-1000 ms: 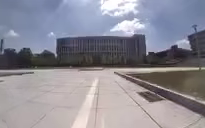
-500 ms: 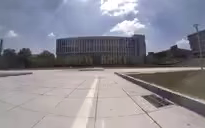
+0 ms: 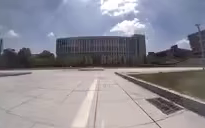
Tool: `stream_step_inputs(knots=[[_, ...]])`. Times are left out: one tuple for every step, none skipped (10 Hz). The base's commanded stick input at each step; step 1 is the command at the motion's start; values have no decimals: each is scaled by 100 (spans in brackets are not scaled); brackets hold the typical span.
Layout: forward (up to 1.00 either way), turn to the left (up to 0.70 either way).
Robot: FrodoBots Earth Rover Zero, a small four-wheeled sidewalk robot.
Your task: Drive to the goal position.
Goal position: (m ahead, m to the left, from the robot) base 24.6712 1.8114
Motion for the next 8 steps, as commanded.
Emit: stream_step_inputs(knots=[[50,0],[50,0],[50,0],[50,0],[50,0],[50,0],[50,0],[50,0]])
